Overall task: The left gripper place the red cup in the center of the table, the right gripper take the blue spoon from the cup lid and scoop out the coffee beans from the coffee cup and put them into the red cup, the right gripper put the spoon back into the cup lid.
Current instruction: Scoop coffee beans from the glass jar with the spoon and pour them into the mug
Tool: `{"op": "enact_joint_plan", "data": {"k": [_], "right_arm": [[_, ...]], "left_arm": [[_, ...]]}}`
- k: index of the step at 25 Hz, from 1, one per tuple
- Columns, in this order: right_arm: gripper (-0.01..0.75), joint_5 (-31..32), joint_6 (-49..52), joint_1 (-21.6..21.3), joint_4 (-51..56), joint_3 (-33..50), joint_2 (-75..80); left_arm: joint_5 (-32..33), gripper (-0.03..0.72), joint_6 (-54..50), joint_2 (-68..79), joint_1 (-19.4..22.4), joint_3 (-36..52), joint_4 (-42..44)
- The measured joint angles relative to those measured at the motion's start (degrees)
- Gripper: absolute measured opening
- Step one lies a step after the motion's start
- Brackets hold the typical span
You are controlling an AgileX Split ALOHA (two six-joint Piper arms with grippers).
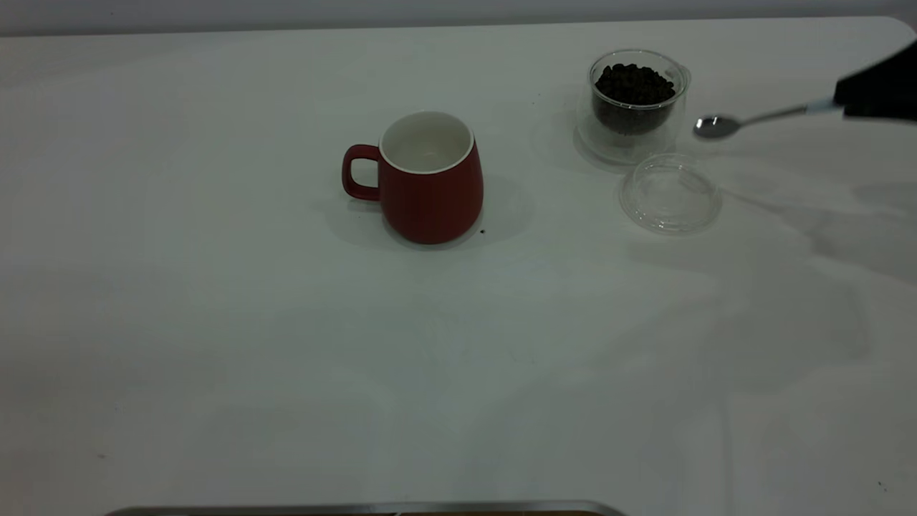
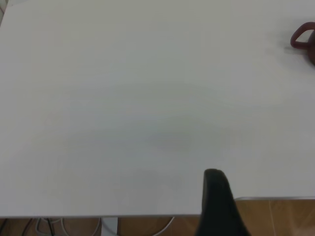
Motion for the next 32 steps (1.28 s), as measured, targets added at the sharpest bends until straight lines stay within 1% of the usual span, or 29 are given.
{"op": "enact_joint_plan", "data": {"k": [2,4,6,8,12,14,17,22,32], "right_arm": [[0.109,-0.3,-0.2,1.2,2.4,0.0,-2.4],[0.109,-1.6,-1.6,4.0,5.8,0.0,-3.8],[0.109,-4.9,-3.9,7.3,9.5,-0.2,-4.0],[0.109,-9.9,-6.1,10.9,11.9,-0.2,-4.0],[0.109,-18.5,-7.9,15.9,13.1,-2.9,-3.9],[0.109,-21.0,-8.1,17.6,13.3,-4.7,-3.9],[0.109,-23.3,-8.4,18.9,13.7,-6.6,-3.9],[0.109,-25.2,-8.9,19.6,14.0,-7.1,-3.2],[0.108,-23.3,-7.7,19.6,14.2,-7.1,0.5]], "left_arm": [[0.0,0.533,0.0,0.0,0.0,0.0,0.0],[0.0,0.533,0.0,0.0,0.0,0.0,0.0],[0.0,0.533,0.0,0.0,0.0,0.0,0.0],[0.0,0.533,0.0,0.0,0.0,0.0,0.0],[0.0,0.533,0.0,0.0,0.0,0.0,0.0],[0.0,0.533,0.0,0.0,0.0,0.0,0.0],[0.0,0.533,0.0,0.0,0.0,0.0,0.0],[0.0,0.533,0.0,0.0,0.0,0.0,0.0],[0.0,0.533,0.0,0.0,0.0,0.0,0.0]]}}
